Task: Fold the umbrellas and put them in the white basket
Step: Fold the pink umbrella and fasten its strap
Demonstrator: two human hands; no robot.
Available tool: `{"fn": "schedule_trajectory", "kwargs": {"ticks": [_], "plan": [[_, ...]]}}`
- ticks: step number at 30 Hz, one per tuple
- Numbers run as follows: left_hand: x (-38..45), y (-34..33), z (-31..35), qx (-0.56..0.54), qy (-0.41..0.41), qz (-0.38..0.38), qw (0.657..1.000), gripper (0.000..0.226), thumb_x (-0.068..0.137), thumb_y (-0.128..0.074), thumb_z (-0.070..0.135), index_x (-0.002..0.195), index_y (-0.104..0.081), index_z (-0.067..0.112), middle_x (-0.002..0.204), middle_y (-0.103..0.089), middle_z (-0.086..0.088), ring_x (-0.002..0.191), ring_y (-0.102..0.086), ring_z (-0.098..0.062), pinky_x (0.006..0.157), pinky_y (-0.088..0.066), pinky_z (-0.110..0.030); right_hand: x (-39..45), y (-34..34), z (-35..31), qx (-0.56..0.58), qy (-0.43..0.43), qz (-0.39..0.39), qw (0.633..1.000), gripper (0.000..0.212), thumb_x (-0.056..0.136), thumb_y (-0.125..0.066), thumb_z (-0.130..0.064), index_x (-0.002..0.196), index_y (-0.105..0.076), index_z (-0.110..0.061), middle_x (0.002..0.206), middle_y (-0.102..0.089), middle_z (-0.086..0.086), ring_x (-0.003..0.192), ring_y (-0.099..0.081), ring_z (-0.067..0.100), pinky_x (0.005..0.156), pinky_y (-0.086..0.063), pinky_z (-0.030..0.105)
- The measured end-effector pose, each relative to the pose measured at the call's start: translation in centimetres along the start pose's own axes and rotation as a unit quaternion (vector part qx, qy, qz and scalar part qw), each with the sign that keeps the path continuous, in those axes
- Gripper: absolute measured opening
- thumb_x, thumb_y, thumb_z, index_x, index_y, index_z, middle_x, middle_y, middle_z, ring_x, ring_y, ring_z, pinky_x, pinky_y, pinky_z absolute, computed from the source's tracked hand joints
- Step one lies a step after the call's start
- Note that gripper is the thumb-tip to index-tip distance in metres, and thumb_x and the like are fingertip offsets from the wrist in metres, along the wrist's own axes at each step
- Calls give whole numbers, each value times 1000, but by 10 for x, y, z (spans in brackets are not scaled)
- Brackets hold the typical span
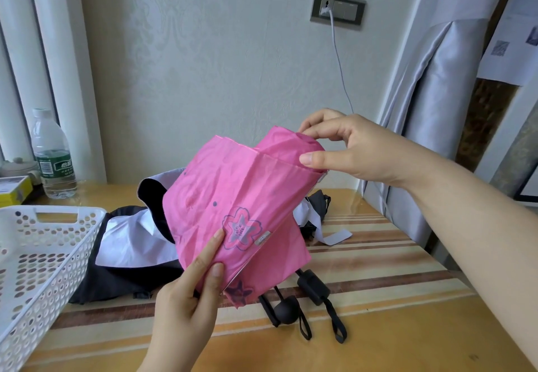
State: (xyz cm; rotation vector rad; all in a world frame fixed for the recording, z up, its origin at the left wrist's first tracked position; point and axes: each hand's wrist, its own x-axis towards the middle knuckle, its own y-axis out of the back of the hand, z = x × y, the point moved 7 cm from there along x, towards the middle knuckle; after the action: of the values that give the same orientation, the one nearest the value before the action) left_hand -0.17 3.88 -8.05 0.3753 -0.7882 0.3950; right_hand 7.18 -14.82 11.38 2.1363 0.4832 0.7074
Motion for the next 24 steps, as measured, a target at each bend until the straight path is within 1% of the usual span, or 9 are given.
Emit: {"fn": "schedule_trajectory", "kwargs": {"ticks": [3,5,7,9,13,16,18,21,24], "plan": [[-1,-2,-5,-41,28,4,999,40,84,-46,48,119,-49,67,51,-49,2,46,-35,2,46,-33,-12,0,1,-2,-12,11,18,1000,16,77,-73,-33,93,-70,-32,100,-56,-19,98,-52,-9,101,-30,15],[-3,-4,-8,-70,49,5,996,38,83,-48,50,117,-52,66,54,-53,12,53,-39,3,51,-36,-10,1,3,-4,-34,20,47,998,17,76,-74,-34,92,-69,-31,101,-60,-13,98,-54,-4,97,-31,10],[-3,-7,-8,-93,69,4,993,35,84,-53,48,113,-54,67,54,-55,16,52,-40,4,53,-40,-14,1,4,-5,-64,23,69,995,18,76,-76,-32,91,-68,-26,102,-60,-8,100,-55,0,92,-31,3],[-3,-9,-10,-116,88,5,989,30,93,-57,43,111,-55,67,56,-60,14,49,-42,3,54,-44,-13,0,4,-6,-78,19,90,993,15,77,-77,-28,86,-68,-21,98,-58,-15,102,-53,1,89,-26,-3],[-2,-5,-7,-88,81,7,993,32,87,-54,50,116,-53,65,53,-51,9,43,-31,0,46,-33,-12,1,3,-5,-90,16,120,989,11,78,-78,-26,79,-67,-22,98,-55,-21,112,-49,4,90,-22,-2],[-1,-4,-10,-96,88,11,991,36,83,-54,46,113,-54,66,53,-54,10,43,-32,1,45,-33,-11,0,-1,-4,-39,14,91,995,7,81,-74,-23,85,-70,-19,103,-57,-21,100,-52,-13,86,-26,-4],[0,-3,-10,-92,85,16,992,32,83,-53,56,113,-55,66,54,-51,6,45,-33,-3,47,-32,-14,0,-4,0,-5,5,81,997,5,82,-73,-22,86,-71,-20,102,-62,-20,88,-53,-21,81,-29,-5],[-1,-3,-7,-76,70,14,995,34,82,-49,62,115,-54,65,50,-38,5,45,-29,-4,46,-26,-18,1,-2,11,42,-30,115,992,7,81,-74,-22,86,-69,-23,94,-68,-10,84,-57,-10,78,-38,3],[-2,-3,-5,-76,66,15,995,34,81,-47,71,114,-53,67,45,-35,4,43,-28,-4,44,-25,-20,5,-1,17,90,-72,121,986,22,80,-75,-19,97,-61,-23,101,-64,-5,96,-59,9,88,-48,24]]}}
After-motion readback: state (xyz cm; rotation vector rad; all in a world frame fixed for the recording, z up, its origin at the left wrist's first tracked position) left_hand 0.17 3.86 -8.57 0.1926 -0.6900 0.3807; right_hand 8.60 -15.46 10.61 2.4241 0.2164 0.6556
